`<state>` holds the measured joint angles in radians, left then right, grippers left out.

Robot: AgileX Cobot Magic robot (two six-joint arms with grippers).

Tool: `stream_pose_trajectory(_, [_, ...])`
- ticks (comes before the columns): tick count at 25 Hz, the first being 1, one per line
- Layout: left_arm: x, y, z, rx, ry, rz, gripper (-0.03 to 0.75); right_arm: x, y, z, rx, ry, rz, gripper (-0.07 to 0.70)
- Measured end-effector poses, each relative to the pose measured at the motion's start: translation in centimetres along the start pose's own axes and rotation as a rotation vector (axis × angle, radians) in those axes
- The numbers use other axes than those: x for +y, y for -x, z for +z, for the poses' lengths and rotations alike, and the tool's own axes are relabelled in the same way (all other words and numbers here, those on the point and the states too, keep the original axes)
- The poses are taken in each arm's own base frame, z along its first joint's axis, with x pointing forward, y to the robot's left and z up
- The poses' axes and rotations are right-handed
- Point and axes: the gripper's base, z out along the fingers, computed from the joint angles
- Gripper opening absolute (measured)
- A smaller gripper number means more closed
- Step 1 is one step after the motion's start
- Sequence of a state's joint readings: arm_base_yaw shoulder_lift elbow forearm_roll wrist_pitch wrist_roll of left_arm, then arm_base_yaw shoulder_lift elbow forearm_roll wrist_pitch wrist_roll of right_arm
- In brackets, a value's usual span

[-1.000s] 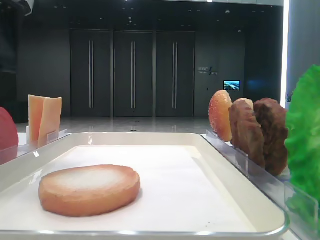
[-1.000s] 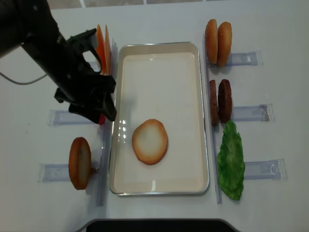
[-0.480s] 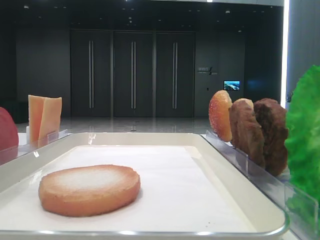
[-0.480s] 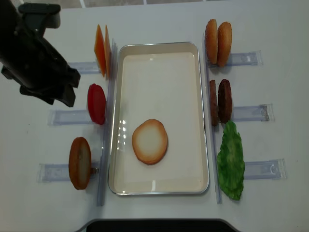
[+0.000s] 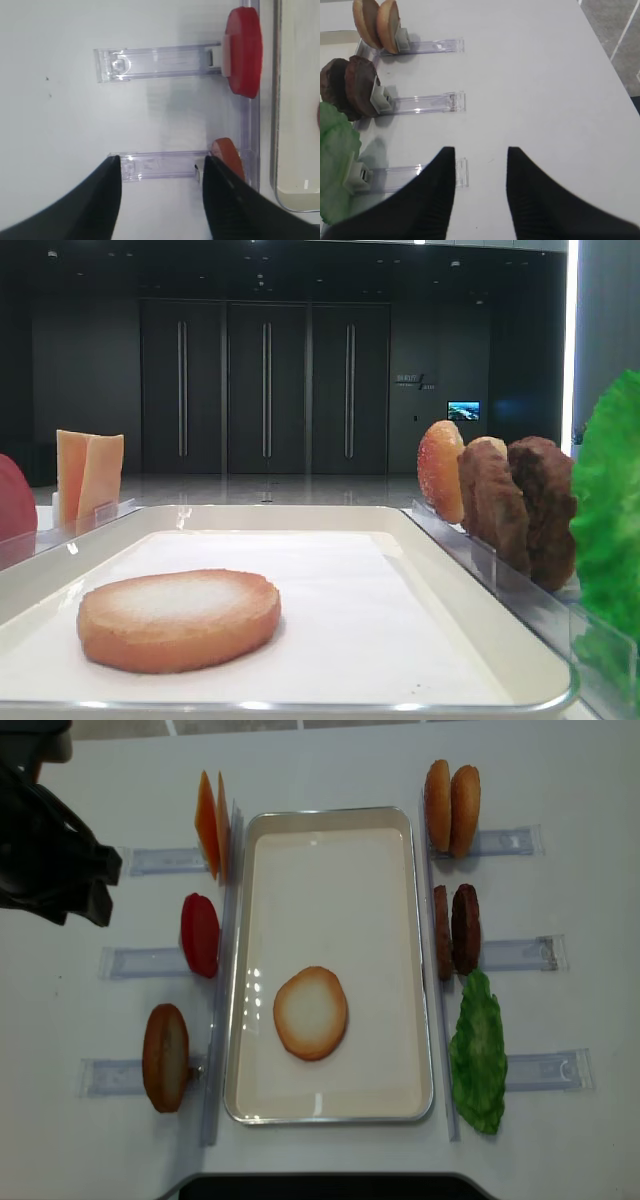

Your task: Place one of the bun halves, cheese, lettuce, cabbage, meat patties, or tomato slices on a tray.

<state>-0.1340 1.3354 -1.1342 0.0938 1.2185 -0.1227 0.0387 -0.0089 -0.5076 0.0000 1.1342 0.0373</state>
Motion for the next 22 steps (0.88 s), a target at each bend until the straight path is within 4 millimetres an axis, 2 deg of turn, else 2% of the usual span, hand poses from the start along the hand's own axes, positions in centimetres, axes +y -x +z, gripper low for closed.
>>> stream_pose_trajectory(6, [2.5,-0.3,-0.6,-0.019,0.017,-0.055,0.400,0.0,0.0,0.0,0.000,0.000,0.000,0.245])
stream_pose_trajectory(13, [2.8,-1.4,-1.1,-0.031,0.020,-0.043,0.399,0.0,0.0,0.0,0.000,0.000,0.000,0.245])
stream_pose_trajectory(16, [2.7,-3.3,-1.1,-0.030,0.018,-0.042,0.399,0.0,0.0,0.0,0.000,0.000,0.000,0.245])
stream_pose_trajectory(22, [2.7,-8.9,-2.6,-0.117,0.017,-0.061,0.399,0.0,0.0,0.0,0.000,0.000,0.000,0.245])
